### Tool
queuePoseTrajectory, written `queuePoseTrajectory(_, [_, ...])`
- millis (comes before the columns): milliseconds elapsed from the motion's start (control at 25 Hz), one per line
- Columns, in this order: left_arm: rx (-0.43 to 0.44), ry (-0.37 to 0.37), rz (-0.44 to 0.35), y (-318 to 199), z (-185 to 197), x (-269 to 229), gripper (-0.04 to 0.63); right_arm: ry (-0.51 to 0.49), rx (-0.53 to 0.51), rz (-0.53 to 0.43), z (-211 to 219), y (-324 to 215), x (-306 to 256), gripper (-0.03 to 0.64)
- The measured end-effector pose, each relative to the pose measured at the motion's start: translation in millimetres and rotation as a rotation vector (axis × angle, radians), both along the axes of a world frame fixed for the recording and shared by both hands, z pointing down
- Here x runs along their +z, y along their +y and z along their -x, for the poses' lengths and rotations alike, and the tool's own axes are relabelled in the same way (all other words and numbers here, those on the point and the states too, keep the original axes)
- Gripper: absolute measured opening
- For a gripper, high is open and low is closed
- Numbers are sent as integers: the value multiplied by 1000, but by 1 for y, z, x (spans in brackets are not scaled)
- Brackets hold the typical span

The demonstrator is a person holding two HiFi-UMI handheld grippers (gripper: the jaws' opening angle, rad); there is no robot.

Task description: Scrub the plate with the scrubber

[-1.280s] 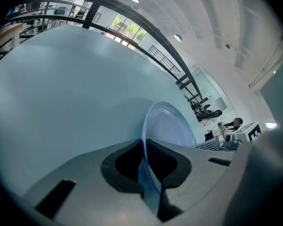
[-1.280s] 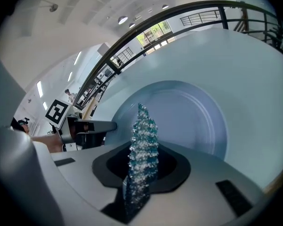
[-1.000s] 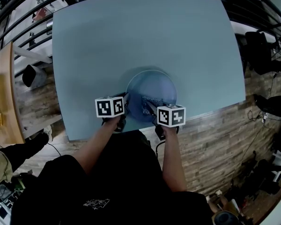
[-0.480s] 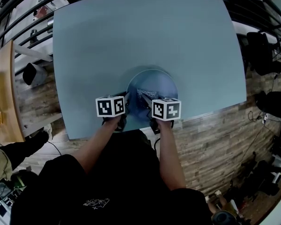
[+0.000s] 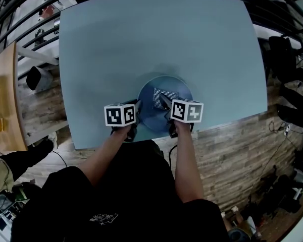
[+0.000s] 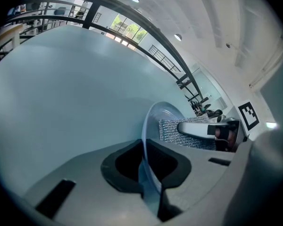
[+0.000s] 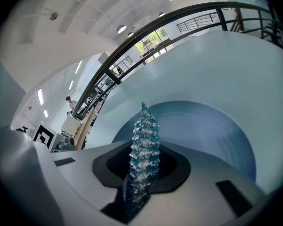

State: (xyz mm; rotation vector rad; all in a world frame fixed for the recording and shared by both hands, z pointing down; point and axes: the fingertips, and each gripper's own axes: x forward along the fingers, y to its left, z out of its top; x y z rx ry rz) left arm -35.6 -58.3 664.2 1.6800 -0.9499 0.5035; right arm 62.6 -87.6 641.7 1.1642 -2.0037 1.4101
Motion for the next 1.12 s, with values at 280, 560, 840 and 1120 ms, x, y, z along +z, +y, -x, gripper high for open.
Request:
queuePoseTrajectory(280, [-5, -7, -1, -1, 1, 3, 34, 3, 66, 9, -24, -7, 3, 83])
queuePoseTrajectory(560, [-15, -18, -3, -1, 1, 3, 32, 22, 110, 11, -53, -5, 2, 84])
queuePoseTrajectory(840, [-22, -30, -3, -4, 0, 3, 31, 47, 146, 18, -82, -3, 2, 83])
queuePoseTrajectory(1120, [-26, -34, -5, -5, 3, 2, 31, 72, 154, 23, -100, 5, 0, 83])
